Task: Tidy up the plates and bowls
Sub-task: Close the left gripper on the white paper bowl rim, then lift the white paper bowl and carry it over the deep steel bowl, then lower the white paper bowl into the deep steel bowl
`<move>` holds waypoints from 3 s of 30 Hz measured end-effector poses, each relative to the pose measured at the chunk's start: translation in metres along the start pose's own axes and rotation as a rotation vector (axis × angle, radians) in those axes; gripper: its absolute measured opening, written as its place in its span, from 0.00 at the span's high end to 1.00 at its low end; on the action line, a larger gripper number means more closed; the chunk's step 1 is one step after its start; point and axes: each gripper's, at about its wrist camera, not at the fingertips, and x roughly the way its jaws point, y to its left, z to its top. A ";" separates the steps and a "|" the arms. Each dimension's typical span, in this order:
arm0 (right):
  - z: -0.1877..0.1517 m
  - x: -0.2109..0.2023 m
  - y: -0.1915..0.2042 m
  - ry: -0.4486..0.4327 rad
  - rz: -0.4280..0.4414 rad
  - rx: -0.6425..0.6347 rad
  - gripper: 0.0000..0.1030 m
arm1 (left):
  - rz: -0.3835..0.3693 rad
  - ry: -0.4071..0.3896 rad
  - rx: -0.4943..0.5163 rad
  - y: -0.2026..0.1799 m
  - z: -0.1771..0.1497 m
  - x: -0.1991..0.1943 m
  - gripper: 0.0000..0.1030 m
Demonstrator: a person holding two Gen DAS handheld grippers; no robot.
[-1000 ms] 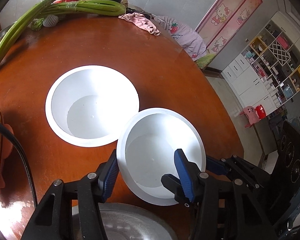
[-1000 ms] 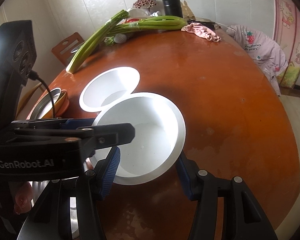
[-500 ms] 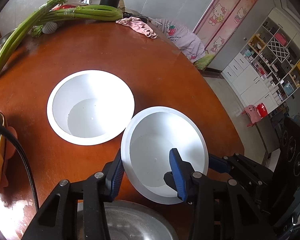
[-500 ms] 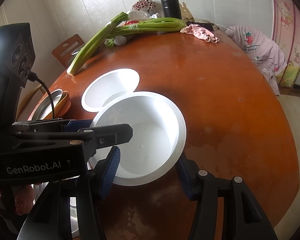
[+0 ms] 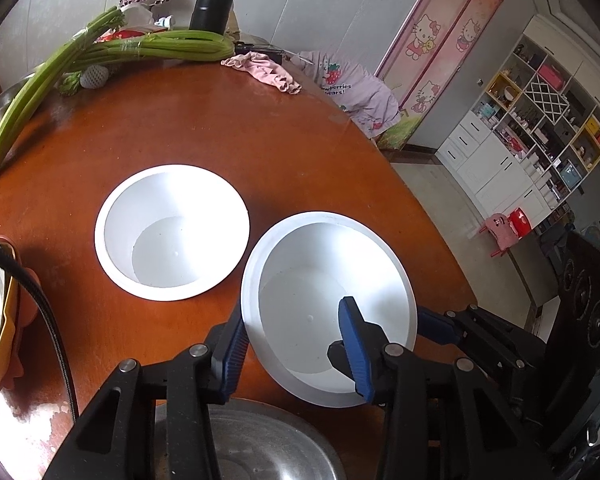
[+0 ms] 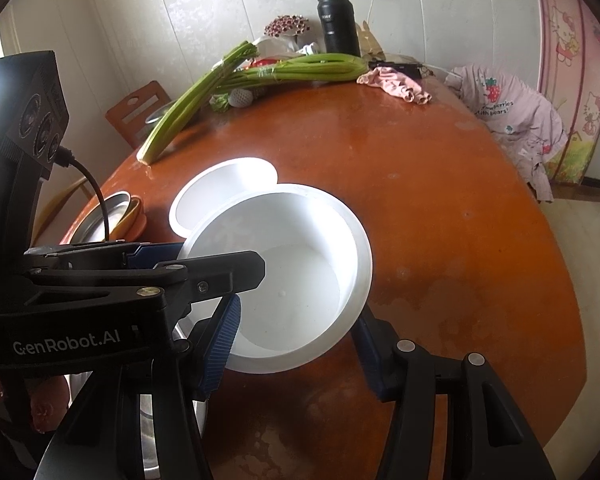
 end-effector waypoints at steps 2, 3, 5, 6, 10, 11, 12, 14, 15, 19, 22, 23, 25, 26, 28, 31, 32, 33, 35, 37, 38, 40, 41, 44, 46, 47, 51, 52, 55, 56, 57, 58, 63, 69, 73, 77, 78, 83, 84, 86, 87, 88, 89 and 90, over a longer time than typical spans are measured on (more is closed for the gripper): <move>0.000 -0.003 0.001 -0.007 -0.001 -0.002 0.45 | 0.004 -0.007 0.006 -0.002 0.000 -0.003 0.57; 0.000 -0.004 0.001 -0.011 0.000 -0.002 0.45 | 0.004 -0.016 0.011 -0.003 0.000 -0.006 0.57; 0.001 -0.006 0.003 -0.022 -0.002 -0.006 0.45 | 0.006 -0.027 0.015 -0.004 -0.001 -0.009 0.57; 0.002 -0.007 0.004 -0.029 -0.002 -0.008 0.45 | 0.006 -0.032 0.016 -0.004 -0.001 -0.010 0.57; 0.003 -0.008 0.007 -0.040 -0.007 -0.018 0.45 | 0.013 -0.044 0.021 -0.004 0.000 -0.013 0.57; 0.004 -0.008 0.008 -0.040 -0.007 -0.020 0.45 | 0.012 -0.044 0.019 -0.004 0.000 -0.013 0.57; 0.004 -0.007 0.008 -0.038 -0.008 -0.020 0.45 | 0.015 -0.044 0.020 -0.004 0.000 -0.013 0.57; 0.004 -0.007 0.007 -0.038 -0.006 -0.021 0.45 | 0.015 -0.042 0.017 -0.004 0.000 -0.012 0.57; 0.004 -0.006 0.008 -0.036 -0.007 -0.021 0.45 | 0.016 -0.043 0.019 -0.004 0.000 -0.012 0.57; 0.004 -0.009 0.009 -0.041 -0.003 -0.024 0.45 | 0.023 -0.052 0.026 -0.006 0.001 -0.017 0.57; 0.006 -0.011 0.011 -0.050 -0.002 -0.029 0.45 | 0.023 -0.065 0.029 -0.006 0.000 -0.022 0.57; 0.006 -0.012 0.012 -0.052 -0.002 -0.029 0.45 | 0.021 -0.069 0.028 -0.005 0.000 -0.025 0.57; 0.006 -0.013 0.014 -0.059 -0.003 -0.035 0.45 | 0.023 -0.077 0.031 -0.006 -0.001 -0.029 0.57; 0.006 -0.014 0.016 -0.061 -0.002 -0.038 0.45 | 0.024 -0.080 0.030 -0.006 -0.002 -0.031 0.57; 0.006 -0.017 0.019 -0.068 -0.001 -0.044 0.45 | 0.032 -0.089 0.039 -0.008 -0.003 -0.035 0.57; 0.006 -0.022 0.026 -0.075 0.001 -0.053 0.45 | 0.041 -0.105 0.044 -0.009 -0.007 -0.045 0.57; 0.006 -0.024 0.028 -0.079 0.002 -0.058 0.44 | 0.042 -0.111 0.044 -0.008 -0.008 -0.047 0.57; 0.006 -0.026 0.030 -0.084 0.003 -0.062 0.44 | 0.044 -0.118 0.045 -0.008 -0.008 -0.050 0.57; 0.006 -0.029 0.034 -0.093 0.004 -0.067 0.44 | 0.049 -0.131 0.047 -0.008 -0.010 -0.057 0.57; 0.005 -0.034 0.039 -0.101 0.008 -0.074 0.44 | 0.050 -0.139 0.047 -0.008 -0.013 -0.063 0.57; 0.005 -0.035 0.042 -0.103 0.008 -0.078 0.44 | 0.050 -0.144 0.047 -0.008 -0.014 -0.066 0.57; 0.003 -0.039 0.046 -0.109 0.010 -0.086 0.44 | 0.053 -0.152 0.047 -0.007 -0.016 -0.071 0.57; 0.003 -0.040 0.048 -0.111 0.011 -0.088 0.44 | 0.055 -0.155 0.048 -0.006 -0.018 -0.074 0.57; 0.001 -0.043 0.056 -0.115 0.012 -0.098 0.44 | 0.057 -0.162 0.045 -0.003 -0.022 -0.081 0.57; -0.001 -0.045 0.061 -0.117 0.014 -0.103 0.44 | 0.060 -0.168 0.044 -0.001 -0.026 -0.085 0.57; -0.002 -0.046 0.064 -0.118 0.015 -0.105 0.44 | 0.061 -0.171 0.043 0.000 -0.028 -0.088 0.57; -0.007 -0.050 0.075 -0.121 0.018 -0.118 0.44 | 0.065 -0.180 0.039 0.004 -0.034 -0.096 0.57; -0.008 -0.051 0.078 -0.121 0.020 -0.120 0.44 | 0.066 -0.182 0.038 0.005 -0.036 -0.098 0.57; -0.012 -0.052 0.085 -0.120 0.024 -0.127 0.44 | 0.069 -0.186 0.032 0.009 -0.043 -0.102 0.57; -0.013 -0.053 0.087 -0.119 0.025 -0.129 0.44 | 0.071 -0.187 0.031 0.011 -0.046 -0.104 0.57; -0.015 -0.053 0.090 -0.118 0.026 -0.131 0.44 | 0.072 -0.187 0.029 0.011 -0.048 -0.105 0.57; -0.016 -0.053 0.092 -0.117 0.027 -0.133 0.44 | 0.073 -0.188 0.027 0.012 -0.050 -0.106 0.57; -0.023 -0.055 0.100 -0.116 0.035 -0.140 0.44 | 0.081 -0.190 0.025 0.014 -0.062 -0.112 0.57; -0.029 -0.056 0.106 -0.112 0.042 -0.148 0.44 | 0.088 -0.193 0.024 0.016 -0.070 -0.116 0.57; -0.032 -0.054 0.109 -0.093 0.046 -0.156 0.44 | 0.086 -0.185 0.012 0.020 -0.076 -0.115 0.57; -0.035 -0.050 0.111 -0.076 0.051 -0.163 0.44 | 0.082 -0.174 0.003 0.023 -0.082 -0.114 0.57; -0.036 -0.050 0.111 -0.072 0.052 -0.163 0.44 | 0.080 -0.169 0.001 0.024 -0.084 -0.113 0.57; -0.042 -0.045 0.112 -0.050 0.056 -0.157 0.44 | 0.076 -0.146 -0.004 0.028 -0.088 -0.109 0.57; -0.043 -0.044 0.112 -0.044 0.058 -0.157 0.44 | 0.073 -0.139 -0.008 0.028 -0.090 -0.107 0.57; -0.044 -0.042 0.111 -0.034 0.060 -0.154 0.44 | 0.072 -0.130 -0.012 0.030 -0.092 -0.104 0.57; -0.045 -0.041 0.111 -0.028 0.060 -0.154 0.44 | 0.072 -0.127 -0.013 0.030 -0.092 -0.103 0.57; -0.047 -0.039 0.111 -0.024 0.060 -0.153 0.44 | 0.073 -0.123 -0.014 0.031 -0.093 -0.102 0.57; -0.048 -0.038 0.110 -0.020 0.060 -0.151 0.44 | 0.072 -0.119 -0.014 0.031 -0.094 -0.101 0.57; -0.049 -0.038 0.110 -0.015 0.060 -0.150 0.44 | 0.071 -0.115 -0.015 0.031 -0.095 -0.100 0.57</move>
